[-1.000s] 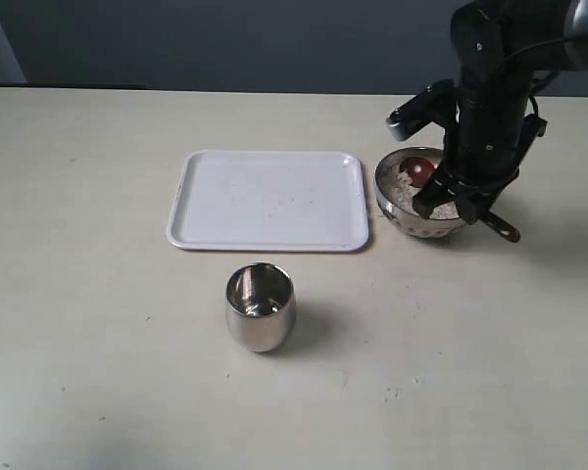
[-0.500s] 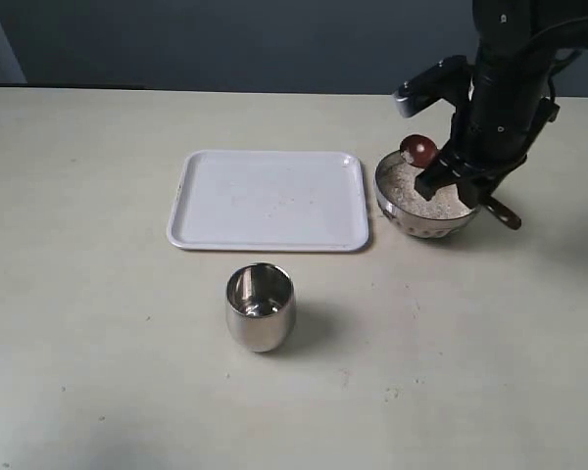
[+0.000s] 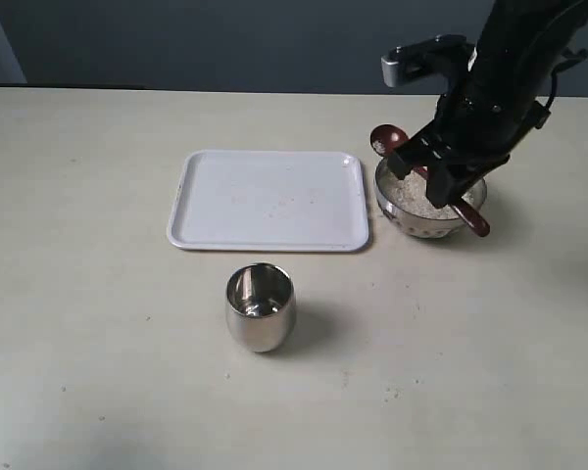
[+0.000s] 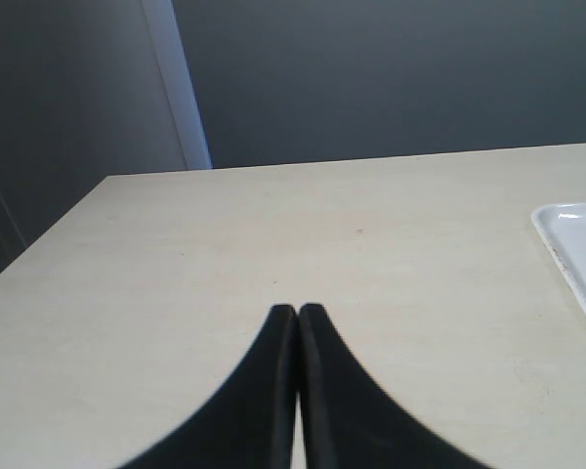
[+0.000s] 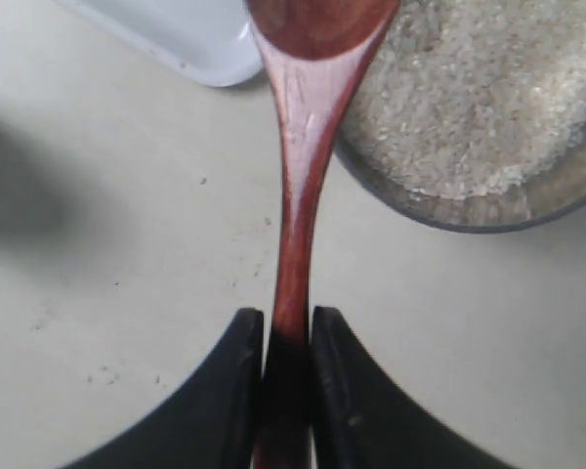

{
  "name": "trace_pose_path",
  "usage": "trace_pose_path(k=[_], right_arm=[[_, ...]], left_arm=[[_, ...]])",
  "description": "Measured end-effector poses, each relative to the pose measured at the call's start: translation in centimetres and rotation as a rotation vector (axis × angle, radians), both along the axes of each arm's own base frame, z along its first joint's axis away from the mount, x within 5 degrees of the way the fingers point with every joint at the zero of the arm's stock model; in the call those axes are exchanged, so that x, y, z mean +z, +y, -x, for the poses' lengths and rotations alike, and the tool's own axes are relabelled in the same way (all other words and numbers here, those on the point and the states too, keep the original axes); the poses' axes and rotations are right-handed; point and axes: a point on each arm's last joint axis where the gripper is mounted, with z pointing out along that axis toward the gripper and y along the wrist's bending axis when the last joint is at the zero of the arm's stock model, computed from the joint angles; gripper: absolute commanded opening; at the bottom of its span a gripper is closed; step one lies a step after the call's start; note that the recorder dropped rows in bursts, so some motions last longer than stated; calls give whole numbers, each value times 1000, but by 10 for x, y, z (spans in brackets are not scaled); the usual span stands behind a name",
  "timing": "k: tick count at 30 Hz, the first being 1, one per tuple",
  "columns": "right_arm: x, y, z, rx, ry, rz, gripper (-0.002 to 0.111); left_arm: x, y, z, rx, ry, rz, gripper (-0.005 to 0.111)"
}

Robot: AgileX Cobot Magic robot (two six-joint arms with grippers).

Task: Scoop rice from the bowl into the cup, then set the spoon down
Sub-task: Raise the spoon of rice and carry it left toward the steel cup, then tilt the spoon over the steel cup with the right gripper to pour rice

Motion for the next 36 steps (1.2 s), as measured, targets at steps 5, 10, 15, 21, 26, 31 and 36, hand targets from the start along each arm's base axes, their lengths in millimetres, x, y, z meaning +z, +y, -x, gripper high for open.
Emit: trace_pose_path(k=[5, 10, 15, 21, 26, 31, 36], right_arm=[[10, 17, 17, 69, -6, -8, -1], [11, 46, 40, 175, -4, -8, -1], [11, 71, 64, 281, -17, 42, -1], [11, 92, 89, 377, -38, 69, -1], [10, 104, 104, 435, -45, 77, -1], [1, 105, 115, 479, -44, 131, -1], [-15, 94, 125, 494, -4, 188, -1]], left_arm=[[0, 0, 0, 0, 0, 0, 0], [0, 0, 0, 0, 0, 0, 0], [0, 0, 0, 0, 0, 0, 0], [0, 0, 0, 0, 0, 0, 0], [0, 0, 0, 0, 0, 0, 0], [0, 0, 0, 0, 0, 0, 0], [0, 0, 0, 0, 0, 0, 0]])
